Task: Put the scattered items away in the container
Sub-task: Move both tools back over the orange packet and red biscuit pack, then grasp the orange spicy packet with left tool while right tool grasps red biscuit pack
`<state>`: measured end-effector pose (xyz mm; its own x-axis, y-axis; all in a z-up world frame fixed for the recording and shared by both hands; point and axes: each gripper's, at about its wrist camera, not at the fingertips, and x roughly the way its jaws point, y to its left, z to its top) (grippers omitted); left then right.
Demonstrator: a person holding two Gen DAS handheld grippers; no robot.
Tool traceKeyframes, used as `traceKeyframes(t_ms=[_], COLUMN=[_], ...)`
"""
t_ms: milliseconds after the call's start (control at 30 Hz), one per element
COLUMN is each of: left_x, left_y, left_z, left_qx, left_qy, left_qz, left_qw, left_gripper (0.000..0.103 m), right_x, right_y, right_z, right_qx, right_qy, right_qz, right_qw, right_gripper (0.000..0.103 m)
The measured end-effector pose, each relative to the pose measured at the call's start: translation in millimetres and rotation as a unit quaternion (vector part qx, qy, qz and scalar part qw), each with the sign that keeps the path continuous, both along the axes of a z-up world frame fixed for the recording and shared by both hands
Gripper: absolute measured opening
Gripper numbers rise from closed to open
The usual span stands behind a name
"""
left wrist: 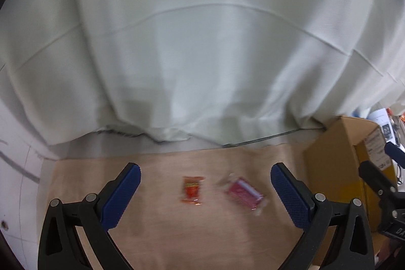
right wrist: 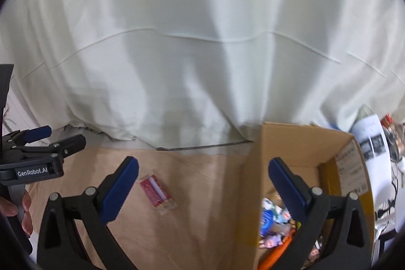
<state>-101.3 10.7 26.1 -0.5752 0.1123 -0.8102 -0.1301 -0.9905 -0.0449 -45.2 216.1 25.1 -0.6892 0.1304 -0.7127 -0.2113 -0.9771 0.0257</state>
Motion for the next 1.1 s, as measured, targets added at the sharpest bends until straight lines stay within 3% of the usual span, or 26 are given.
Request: traceKeyframes(t_ms=[300, 467, 600, 933, 1100], left_x=[-8.1, -14.0, -21.8, -36.4, -44.7], left_y=[-27.3, -27.4, -15.8, -6.5, -4.7], left_z=[-45.9, -80.8, -115.7, -181.0, -197.3], left_qx=[0.004, -0.003, -0.02, -0.013, -0.004], left_qy=[-0.04, -0.065, -0.087, -0.137, -0.146], left_qz=[0.026, 0.018, -0.002, -0.009, -0.003], left_qw=[0.9988, 0.9977, 0.996, 0.9905, 0.9893], left_gripper=[0.103, 0.103, 0.102, 0.086, 0.075], right_x=[-32.8, -46.1, -48.9, -62.2, -67.6], right_y=[-26.7, -37.0, -44.3, -53.2, -55.2], right_z=[-29.6, -64.8, -99.3, -170.4, -183.9], right_qx=[-0.02, -0.03, -0.033, -0.05, -0.045], right_qy=[-0.03, -0.063, -0.101, -0.166, -0.173], right_qz=[0.053, 0.074, 0.085, 0.094, 0.102], right_qw=[0.998, 0.995, 0.991, 0.98, 0.979], right_gripper=[0.103, 0.101, 0.093, 0.077, 0.07])
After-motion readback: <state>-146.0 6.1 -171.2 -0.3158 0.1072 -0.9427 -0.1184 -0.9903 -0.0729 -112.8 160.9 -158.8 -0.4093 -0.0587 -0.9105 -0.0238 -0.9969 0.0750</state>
